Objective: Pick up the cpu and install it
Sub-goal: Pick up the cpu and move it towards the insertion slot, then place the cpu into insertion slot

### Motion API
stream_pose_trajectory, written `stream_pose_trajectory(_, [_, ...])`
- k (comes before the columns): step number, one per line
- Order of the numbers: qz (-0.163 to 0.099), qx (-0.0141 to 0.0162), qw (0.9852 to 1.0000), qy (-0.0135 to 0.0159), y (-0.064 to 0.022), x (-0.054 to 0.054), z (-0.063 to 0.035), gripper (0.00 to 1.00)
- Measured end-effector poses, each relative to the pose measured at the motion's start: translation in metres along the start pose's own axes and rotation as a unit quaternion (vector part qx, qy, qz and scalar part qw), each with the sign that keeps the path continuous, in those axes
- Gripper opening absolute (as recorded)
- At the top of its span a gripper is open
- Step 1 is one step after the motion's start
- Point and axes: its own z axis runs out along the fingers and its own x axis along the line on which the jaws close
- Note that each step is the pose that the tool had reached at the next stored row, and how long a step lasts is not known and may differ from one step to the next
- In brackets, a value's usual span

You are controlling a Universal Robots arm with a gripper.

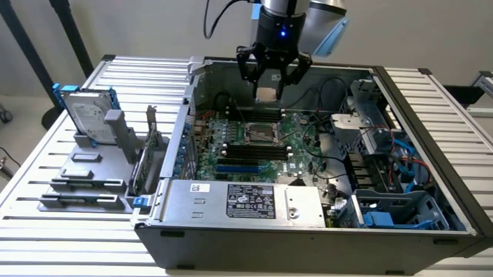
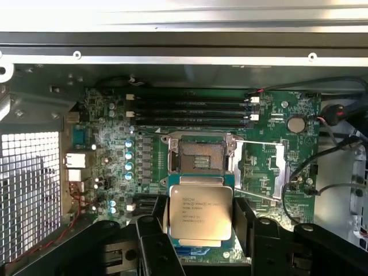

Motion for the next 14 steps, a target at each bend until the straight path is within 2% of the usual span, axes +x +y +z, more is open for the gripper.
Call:
stream_pose_trajectory(7, [0.002,-0.0001,1.0000,-0.0001,0.0030,-0.001,0.0129,0.55])
stream_pose_trajectory(14, [0.002,0.0001,1.0000,0.0000,0.0032,-0.001,0.0136,0.55])
